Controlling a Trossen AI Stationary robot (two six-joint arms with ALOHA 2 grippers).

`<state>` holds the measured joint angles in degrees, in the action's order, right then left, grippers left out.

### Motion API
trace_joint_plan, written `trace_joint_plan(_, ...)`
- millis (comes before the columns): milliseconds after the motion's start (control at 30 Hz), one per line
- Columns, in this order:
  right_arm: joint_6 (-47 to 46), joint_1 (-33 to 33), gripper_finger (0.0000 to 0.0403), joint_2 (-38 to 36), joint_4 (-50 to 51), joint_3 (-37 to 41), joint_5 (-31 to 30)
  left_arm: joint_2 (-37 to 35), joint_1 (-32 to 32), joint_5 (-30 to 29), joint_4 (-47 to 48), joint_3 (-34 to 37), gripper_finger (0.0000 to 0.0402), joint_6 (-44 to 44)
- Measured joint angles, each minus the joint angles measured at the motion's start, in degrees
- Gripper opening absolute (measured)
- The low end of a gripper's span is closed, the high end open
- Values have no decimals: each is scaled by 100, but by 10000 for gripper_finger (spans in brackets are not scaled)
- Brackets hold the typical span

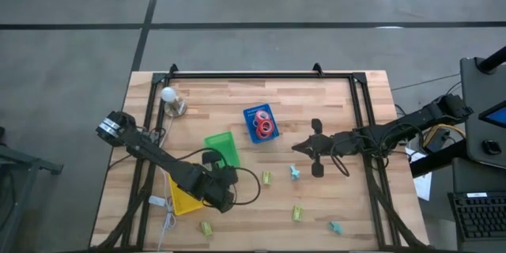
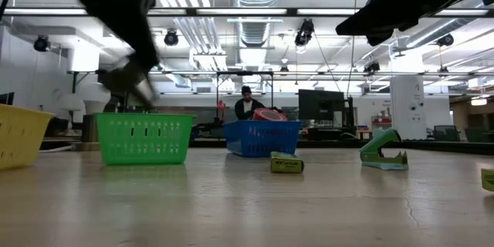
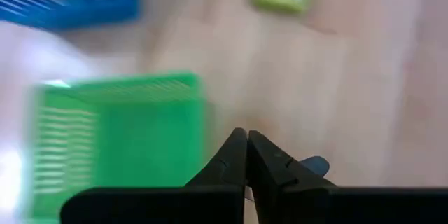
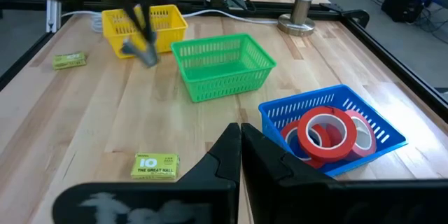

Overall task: Pick and place Stapler, Stapler remover, tape
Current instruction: Put the blue staple remover into the green basket, then put the top light blue staple remover into the green basket

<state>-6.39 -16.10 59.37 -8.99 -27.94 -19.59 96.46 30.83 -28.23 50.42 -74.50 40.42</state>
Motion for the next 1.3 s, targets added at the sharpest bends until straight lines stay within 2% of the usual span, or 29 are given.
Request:
trace_joint_plan(167,0,1,8,0,-4,0,0,-28,-51,-1311,624,-361,5,-116)
trace_joint_plan(400,0,0,9,0,6,0,0,-26,-415,-2005,669,63,8,72)
trace_joint_plan(600,0,0,9,0,26,0,0,-26,-748,-1792,657,516,12,599)
trace_joint_plan(700,-4,1,9,0,126,0,0,-26,-851,-1557,508,679,12,673)
trace_joint_plan(933,-253,-2,9,2,321,13,11,-24,-898,-1478,126,837,19,809)
trace_joint_plan(1100,-682,-13,9,2,502,77,189,-24,-909,-1530,-106,833,44,928)
trace_joint_plan(1300,-822,-80,9,3,543,369,436,-24,-909,-1545,-194,833,93,1131)
